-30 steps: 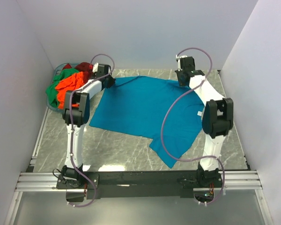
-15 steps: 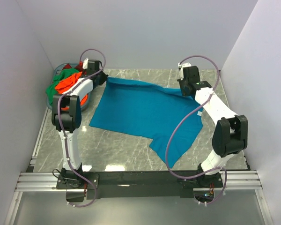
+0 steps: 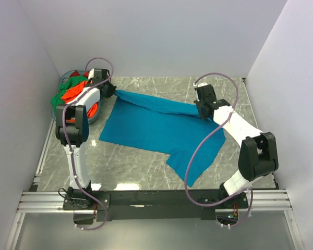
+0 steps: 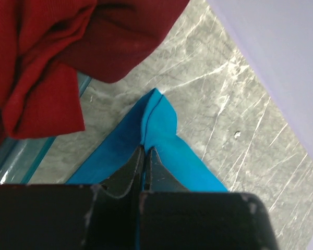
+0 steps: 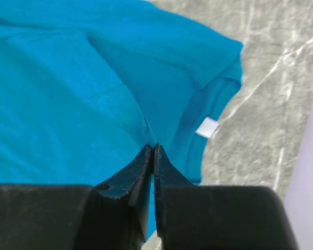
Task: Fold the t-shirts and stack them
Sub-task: Fold the tshirt
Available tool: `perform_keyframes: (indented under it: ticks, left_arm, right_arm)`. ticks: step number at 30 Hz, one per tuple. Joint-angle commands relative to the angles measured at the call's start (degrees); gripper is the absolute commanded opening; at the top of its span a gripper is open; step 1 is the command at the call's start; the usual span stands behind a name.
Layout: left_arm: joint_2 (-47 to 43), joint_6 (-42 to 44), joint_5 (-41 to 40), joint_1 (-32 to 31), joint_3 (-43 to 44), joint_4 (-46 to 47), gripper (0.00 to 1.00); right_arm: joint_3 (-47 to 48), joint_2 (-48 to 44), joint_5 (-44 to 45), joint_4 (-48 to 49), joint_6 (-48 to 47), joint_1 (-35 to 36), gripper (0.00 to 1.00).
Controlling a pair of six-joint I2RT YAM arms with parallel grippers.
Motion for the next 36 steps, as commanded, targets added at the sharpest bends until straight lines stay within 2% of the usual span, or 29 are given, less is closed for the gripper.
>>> perform_keyframes:
  ticks: [1,4,5,6,7,8,10,11,13,14,15,20,26,29,32,36]
  left_arm:
    - [-2.57,1.35,0.86,0.13,-0.11,-0.16,0.02]
    - [-4.15,1.79,1.65,0.13,-1.43,-0.07,0.21]
    - [-4.67,1.88,2.09,-0.04,-2.04,0.37,0.33]
    - [-5.90,2.06,2.18,-0.13,-3.09,0.72,0.37]
    - [-6.52,2.23,2.18,-0.22,-3.63,1.33,0.42]
    - [-7.05,2.23,2.18,-0.39,-3.89,1.17,0.54]
    - [-8.45,2.50,2.27,-0.66,-4.07,1.08,0.61]
    - [-8.81,2.67,2.36,-1.00,-4.07,1.08,0.69]
    - [-9.69,3.29,2.54,-1.53,-3.55,1.17,0.80]
    - [-9.77,3.55,2.36,-2.23,-3.20,0.73,0.92]
    - [-9.60,4.25,2.01,-2.59,-1.97,0.38,0.99]
    - [-7.23,5.40,3.14,-4.26,1.37,-0.68,1.00]
    - [-1.00,5.84,6.48,-4.96,5.42,-1.38,1.00]
    - [2.17,5.92,8.60,-5.14,7.00,-2.61,0.99]
    - [2.88,5.66,9.04,-5.31,5.60,-3.05,0.99]
    - [-0.72,4.70,9.57,-5.84,-3.79,-0.24,0.99]
  right_arm:
    - [-2.18,-3.50,1.71,-0.51,1.73,2.66,0.11]
    - [-4.82,-4.12,3.46,-1.48,3.04,5.91,0.17]
    - [-5.44,-4.47,5.21,-2.27,4.01,6.62,0.20]
    - [-5.53,-4.56,5.48,-2.80,4.54,7.49,0.27]
    - [-5.62,-4.82,5.23,-3.50,4.98,7.76,0.31]
    - [-5.62,-5.69,4.27,-4.55,5.50,7.77,0.35]
    - [-6.14,-7.10,4.17,-4.91,6.56,7.94,0.41]
    - [-6.58,-8.93,3.82,-4.56,6.82,7.94,0.44]
    - [-7.11,-11.05,1.98,-3.68,7.09,7.94,0.60]
    - [-7.46,-12.98,1.01,-2.37,7.27,7.94,0.64]
    - [-7.38,-13.87,0.13,-1.84,8.83,7.85,0.76]
    - [-5.36,-14.93,-5.66,-1.22,17.17,3.92,0.86]
    - [-4.22,-10.20,-15.51,-1.30,24.22,-1.99,0.88]
    - [-2.64,-5.89,-15.52,-2.97,26.42,-3.13,0.88]
    - [-2.71,-2.38,-15.60,-4.20,29.40,-4.88,0.88]
    - [-7.10,-1.57,-19.02,-3.07,31.87,-8.84,0.88]
